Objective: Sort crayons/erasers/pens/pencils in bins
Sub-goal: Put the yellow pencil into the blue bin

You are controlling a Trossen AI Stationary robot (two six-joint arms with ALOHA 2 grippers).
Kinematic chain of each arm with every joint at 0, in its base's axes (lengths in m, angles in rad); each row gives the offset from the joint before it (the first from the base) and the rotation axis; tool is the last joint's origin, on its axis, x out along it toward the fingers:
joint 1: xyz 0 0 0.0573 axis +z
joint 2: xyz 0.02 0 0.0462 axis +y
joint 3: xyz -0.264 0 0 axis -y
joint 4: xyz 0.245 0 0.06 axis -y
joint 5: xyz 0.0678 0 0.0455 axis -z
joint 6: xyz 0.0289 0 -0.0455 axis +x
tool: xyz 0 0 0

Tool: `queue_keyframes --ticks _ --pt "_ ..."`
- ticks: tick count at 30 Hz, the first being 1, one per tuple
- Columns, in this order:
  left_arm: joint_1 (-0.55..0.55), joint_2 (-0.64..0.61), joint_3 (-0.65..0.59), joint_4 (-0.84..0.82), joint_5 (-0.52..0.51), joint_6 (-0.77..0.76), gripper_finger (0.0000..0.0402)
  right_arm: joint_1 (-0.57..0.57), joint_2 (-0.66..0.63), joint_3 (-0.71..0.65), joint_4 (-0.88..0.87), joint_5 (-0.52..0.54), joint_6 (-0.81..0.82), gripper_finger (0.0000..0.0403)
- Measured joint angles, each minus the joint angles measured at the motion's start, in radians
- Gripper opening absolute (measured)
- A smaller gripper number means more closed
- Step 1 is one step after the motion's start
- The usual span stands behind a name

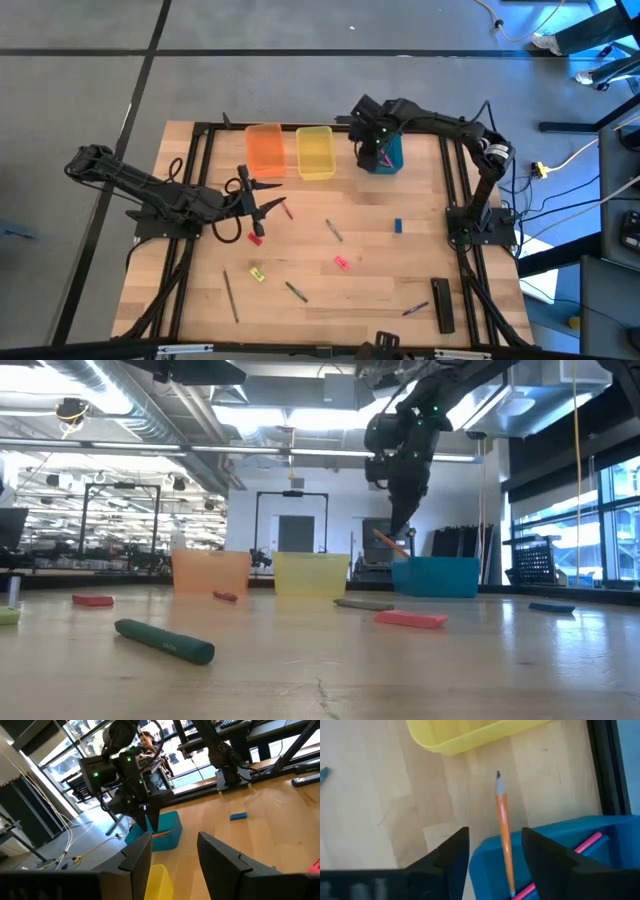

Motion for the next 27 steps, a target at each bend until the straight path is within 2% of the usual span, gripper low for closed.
queue_keyframes --ticks 6,11,22,27 --pt "0.0 0.0 0.0 0.0 0.0 0.002 0.0152 0.001 0.0 -0.065 0.095 -0.001 -0.004 0.0175" --pt "0.0 0.0 0.0 0.0 -0.001 0.002 0.0152 0.0 0.0 -0.099 0.156 0.0 -0.001 0.0148" --pt "0.0 0.0 0.0 0.0 -0.001 0.002 0.0152 -0.022 0.0 -0.101 0.151 0.028 0.011 0.0021" --pt "0.0 0.0 0.0 0.0 0.0 0.002 0.0152 -0.056 0.001 -0.036 0.124 0.072 0.102 0.0024"
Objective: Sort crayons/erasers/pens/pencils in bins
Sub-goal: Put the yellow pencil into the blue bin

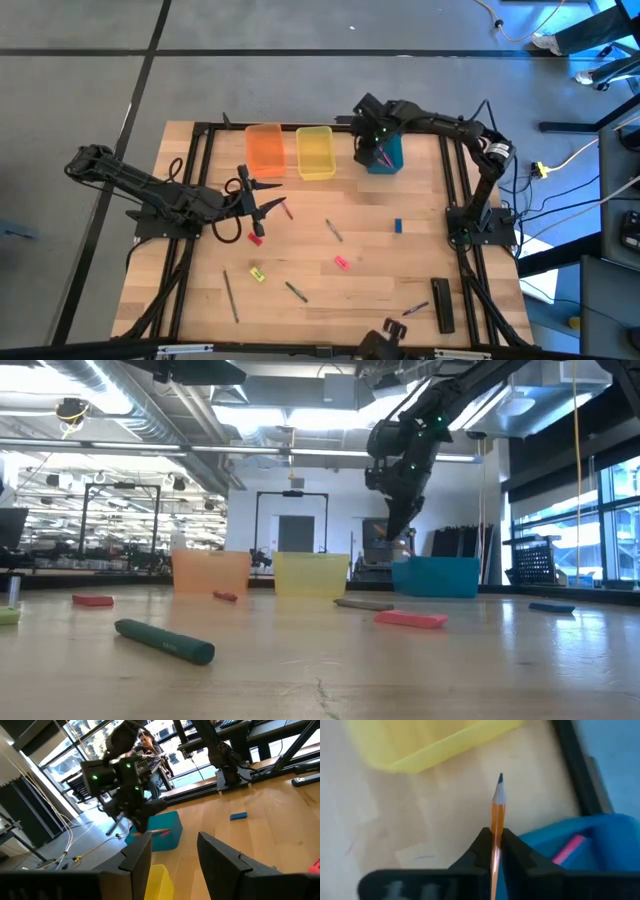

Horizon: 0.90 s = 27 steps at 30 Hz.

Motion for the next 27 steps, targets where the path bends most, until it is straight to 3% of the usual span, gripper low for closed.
queue_keyframes --ticks 6,14,27 --pt "0.0 0.0 0.0 0.0 0.0 0.0 0.0152 -0.08 0.0 0.117 -0.13 0.136 0.213 0.0027" --pt "0.0 0.0 0.0 0.0 0.0 0.0 0.0152 -0.19 0.016 0.087 -0.157 0.078 0.315 0.003" --pt "0.0 0.0 0.0 0.001 0.0 -0.001 0.0152 -0.184 0.096 0.065 -0.147 0.024 0.293 0.0034"
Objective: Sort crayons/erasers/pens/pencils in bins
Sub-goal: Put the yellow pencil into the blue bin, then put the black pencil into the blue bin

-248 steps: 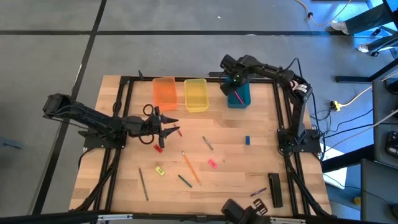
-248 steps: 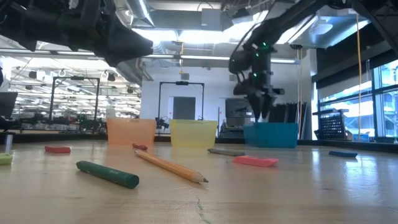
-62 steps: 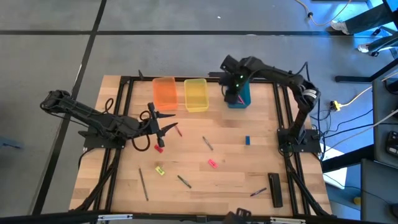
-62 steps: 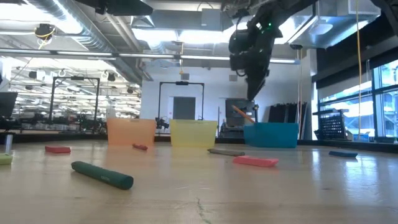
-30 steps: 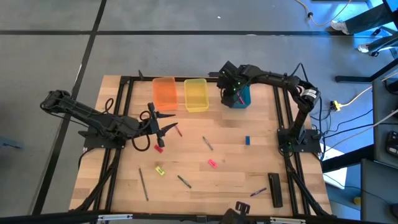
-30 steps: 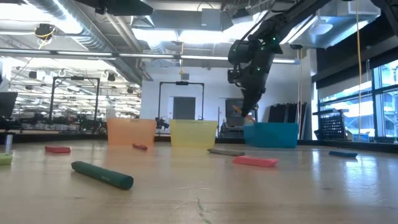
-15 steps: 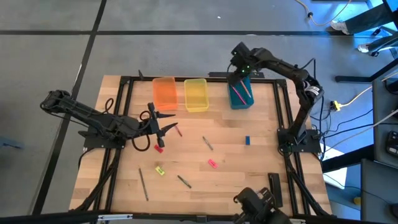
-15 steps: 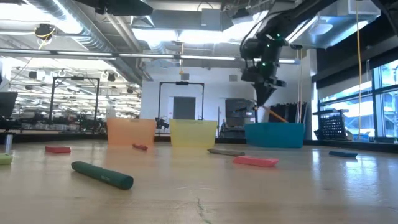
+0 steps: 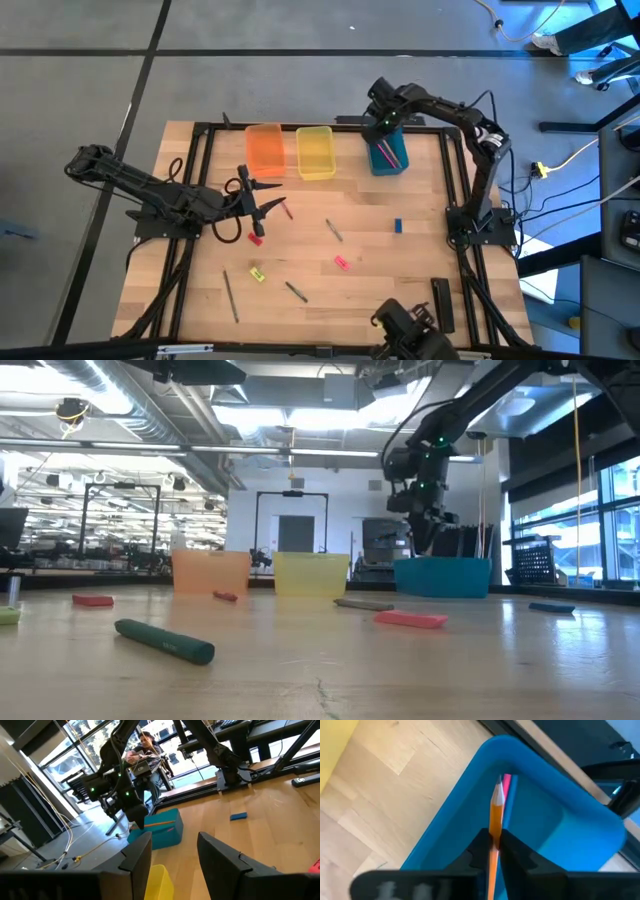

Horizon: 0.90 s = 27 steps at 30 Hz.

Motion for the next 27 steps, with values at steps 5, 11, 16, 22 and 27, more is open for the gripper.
queue_keyframes --ticks 5,11,16,22,27 --pt "0.0 0.0 0.0 0.0 0.0 -0.001 0.0152 -0.001 0.035 0.0 0.01 -0.001 0.018 0.0037" --pt "0.0 0.0 0.0 0.0 0.0 -0.017 0.0152 0.0 0.045 0.0 0.02 -0.021 0.018 0.0087" --pt "0.0 0.0 0.0 0.0 0.0 -0.017 0.0152 -0.001 0.044 0.004 0.022 -0.019 0.026 0.0146" --pt "0.0 0.0 0.0 0.0 0.0 -0.017 0.0152 0.001 0.038 0.008 0.014 0.033 0.029 0.0167" --pt "0.0 0.0 0.0 0.0 0.0 -0.017 0.0152 0.018 -0.018 0.057 -0.057 0.037 0.016 0.0158"
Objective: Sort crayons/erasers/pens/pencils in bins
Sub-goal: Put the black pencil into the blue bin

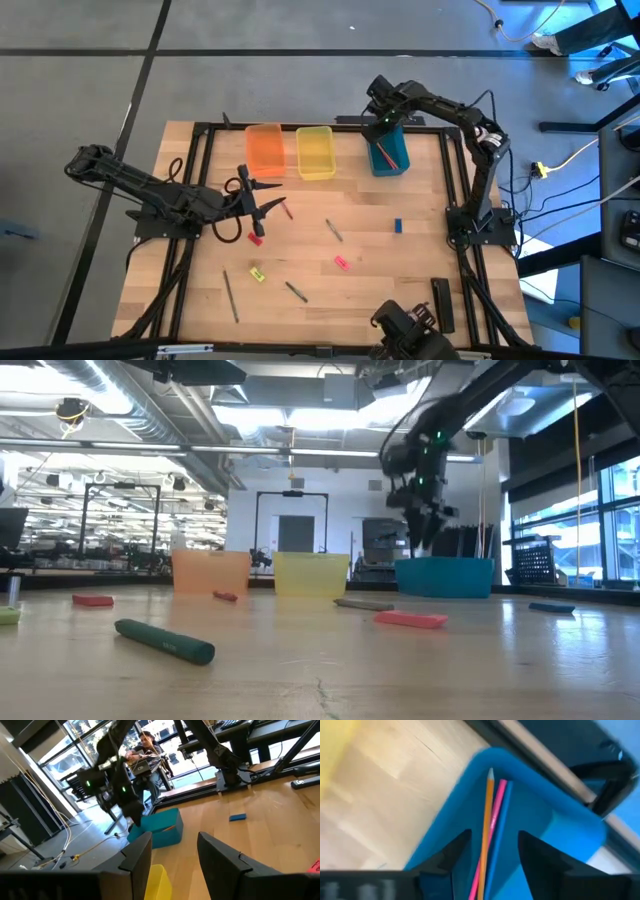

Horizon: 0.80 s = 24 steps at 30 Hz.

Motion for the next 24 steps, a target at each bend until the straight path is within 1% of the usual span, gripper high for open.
queue_keyframes --ticks 3,8,11,12,13,14,16,18,19,21,22,24 --pt "0.009 0.0 0.0 -0.004 0.0 -0.002 0.0152 0.034 -0.066 0.023 0.004 0.0 -0.009 0.0152" --pt "0.027 0.0 0.0 -0.016 0.0 -0.036 0.0152 0.131 -0.167 0.027 0.02 -0.001 -0.018 0.015" --pt "0.031 0.0 0.0 -0.015 -0.002 -0.092 0.0152 0.2 -0.217 -0.038 0.09 -0.002 -0.022 0.0149" --pt "0.031 0.0 0.0 -0.016 -0.016 -0.111 0.0152 0.227 -0.232 -0.076 0.144 -0.012 -0.026 0.0149" --pt "0.03 0.0 0.0 -0.016 -0.045 -0.129 0.0152 0.252 -0.246 -0.12 0.209 -0.047 -0.041 0.0149" --pt "0.026 0.004 0.0 -0.022 -0.079 -0.146 0.0152 0.275 -0.26 -0.166 0.278 -0.11 -0.055 0.0149" --pt "0.019 0.027 0.001 -0.057 -0.133 -0.181 0.0152 0.33 -0.289 -0.272 0.462 -0.285 -0.09 0.0149" --pt "0.008 0.052 0.0 -0.107 -0.145 -0.232 0.0152 0.388 -0.3 -0.37 0.672 -0.444 -0.101 0.0149" --pt "0.001 0.065 0.0 -0.115 -0.132 -0.275 0.0152 0.416 -0.301 -0.412 0.771 -0.495 -0.096 0.0149" --pt "-0.019 0.083 0.0 -0.163 -0.079 -0.396 0.0152 0.472 -0.297 -0.481 0.929 -0.523 -0.069 0.0149" --pt "-0.035 0.093 0.0 -0.192 -0.044 -0.464 0.0152 0.499 -0.291 -0.505 0.995 -0.515 -0.065 0.0149" --pt "-0.073 0.103 0.0 -0.283 0.0 -0.618 0.0152 0.553 -0.277 -0.543 1.071 -0.481 -0.066 0.0149"
